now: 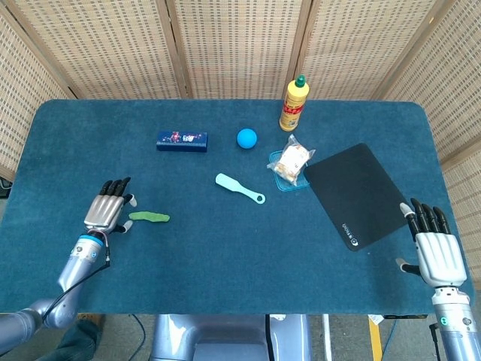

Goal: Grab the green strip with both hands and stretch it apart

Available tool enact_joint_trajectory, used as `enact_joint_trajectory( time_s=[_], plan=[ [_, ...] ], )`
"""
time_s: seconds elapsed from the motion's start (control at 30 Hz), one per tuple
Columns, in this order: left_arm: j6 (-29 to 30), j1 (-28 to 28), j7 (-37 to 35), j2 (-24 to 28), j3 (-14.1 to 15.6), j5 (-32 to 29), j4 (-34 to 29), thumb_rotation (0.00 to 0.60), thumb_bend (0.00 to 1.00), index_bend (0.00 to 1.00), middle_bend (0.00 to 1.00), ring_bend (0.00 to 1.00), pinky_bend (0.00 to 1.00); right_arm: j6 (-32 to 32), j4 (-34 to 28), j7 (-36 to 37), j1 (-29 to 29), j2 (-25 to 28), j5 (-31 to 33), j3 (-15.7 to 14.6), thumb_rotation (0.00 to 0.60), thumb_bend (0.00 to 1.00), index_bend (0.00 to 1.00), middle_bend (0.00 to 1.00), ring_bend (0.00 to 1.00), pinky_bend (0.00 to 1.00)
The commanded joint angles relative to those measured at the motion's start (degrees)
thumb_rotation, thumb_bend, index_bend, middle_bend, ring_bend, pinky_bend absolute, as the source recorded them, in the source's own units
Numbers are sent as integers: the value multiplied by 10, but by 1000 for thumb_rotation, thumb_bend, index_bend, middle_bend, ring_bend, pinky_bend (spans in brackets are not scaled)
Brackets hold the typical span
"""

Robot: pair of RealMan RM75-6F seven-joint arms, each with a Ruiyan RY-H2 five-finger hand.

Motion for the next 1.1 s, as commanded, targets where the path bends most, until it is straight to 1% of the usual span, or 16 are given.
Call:
enact_joint_trajectory(
  time_s=[0.03, 0.4, 0.53, 0.87, 1.1],
  plan=[
    [-6, -7, 0, -10, 3, -6, 13, 600, 313, 425, 0, 0, 0, -2, 1, 1, 1, 0, 2, 0, 600, 0, 0, 0, 0, 0],
    [-6, -16, -22, -40, 13, -6, 60, 600, 341, 463, 0, 0, 0, -9, 4, 6, 5, 1, 10, 0, 600, 0, 0, 0, 0, 0],
    [-13, -20, -25, -44, 15, -9, 69, 600, 375, 465, 0, 0, 0, -9, 4, 5, 6, 1, 10, -1, 600, 0, 0, 0, 0, 0],
    [-16, -25, -26, -54, 20, -12, 82, 600, 375, 468, 0, 0, 0, -10, 4, 6, 7, 1, 13, -2, 600, 0, 0, 0, 0, 0],
    [-18, -28, -22, -57, 22, -18, 85, 600, 376, 494, 0, 0, 0, -12, 4, 11, 8, 2, 13, -2, 600, 0, 0, 0, 0, 0]
  ],
)
